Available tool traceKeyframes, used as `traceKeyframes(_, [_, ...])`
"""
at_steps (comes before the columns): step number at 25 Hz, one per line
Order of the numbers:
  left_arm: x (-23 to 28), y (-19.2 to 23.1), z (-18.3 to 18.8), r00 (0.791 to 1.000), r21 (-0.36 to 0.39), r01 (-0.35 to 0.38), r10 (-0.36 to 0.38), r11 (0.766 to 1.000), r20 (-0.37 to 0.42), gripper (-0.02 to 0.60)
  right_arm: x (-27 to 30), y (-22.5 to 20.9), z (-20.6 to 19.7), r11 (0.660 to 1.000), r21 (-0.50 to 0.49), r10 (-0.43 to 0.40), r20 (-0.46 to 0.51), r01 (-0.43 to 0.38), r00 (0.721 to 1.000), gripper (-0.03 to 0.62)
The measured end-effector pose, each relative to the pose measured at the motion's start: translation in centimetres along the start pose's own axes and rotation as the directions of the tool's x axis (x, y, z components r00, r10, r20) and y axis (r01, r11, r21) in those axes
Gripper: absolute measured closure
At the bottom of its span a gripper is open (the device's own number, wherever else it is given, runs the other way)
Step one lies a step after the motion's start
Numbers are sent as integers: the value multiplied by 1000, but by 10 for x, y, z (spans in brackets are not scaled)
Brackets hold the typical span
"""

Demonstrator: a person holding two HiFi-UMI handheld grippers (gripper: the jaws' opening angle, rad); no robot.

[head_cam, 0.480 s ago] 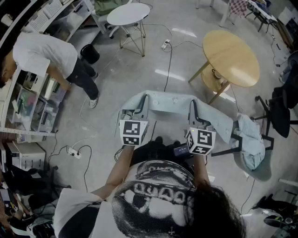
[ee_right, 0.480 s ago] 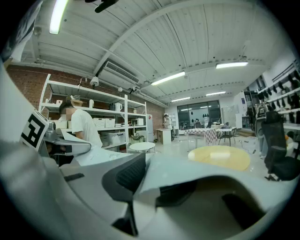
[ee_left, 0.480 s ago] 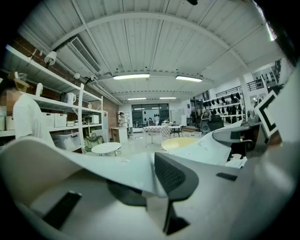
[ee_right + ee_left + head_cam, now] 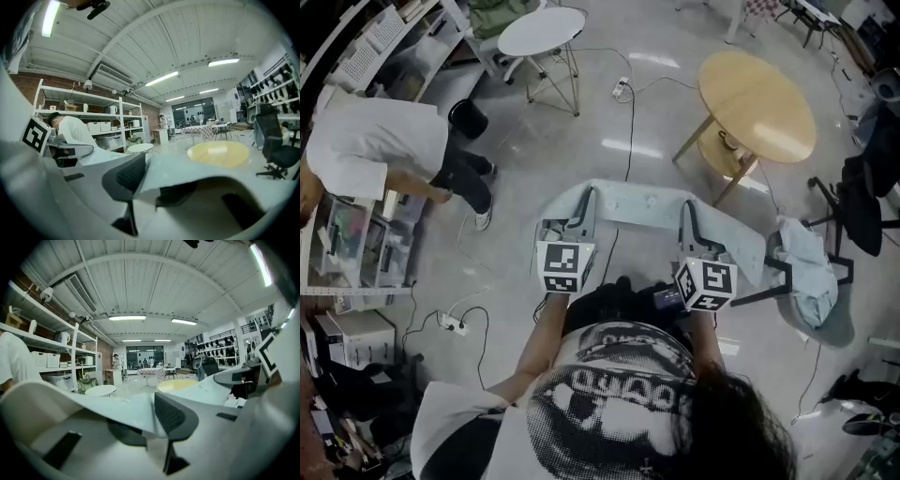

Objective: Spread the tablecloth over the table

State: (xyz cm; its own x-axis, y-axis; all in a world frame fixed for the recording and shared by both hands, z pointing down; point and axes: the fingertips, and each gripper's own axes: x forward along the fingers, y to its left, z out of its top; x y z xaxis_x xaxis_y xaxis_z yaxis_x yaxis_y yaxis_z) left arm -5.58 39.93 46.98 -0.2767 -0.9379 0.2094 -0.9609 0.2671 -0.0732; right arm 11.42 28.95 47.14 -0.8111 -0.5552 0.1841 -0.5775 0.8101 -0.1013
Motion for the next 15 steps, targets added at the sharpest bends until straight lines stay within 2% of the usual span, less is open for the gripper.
traceKeyframes(8, [29,-15,13,995,6,90,-90,996,30,528,-6,-23,8,998,17,-66,11,66,998,528])
traceKeyframes(15, [71,-28,13,989,-20,145,-145,989,9,528,12,-55,10,994,23,-105,0,105,994,530])
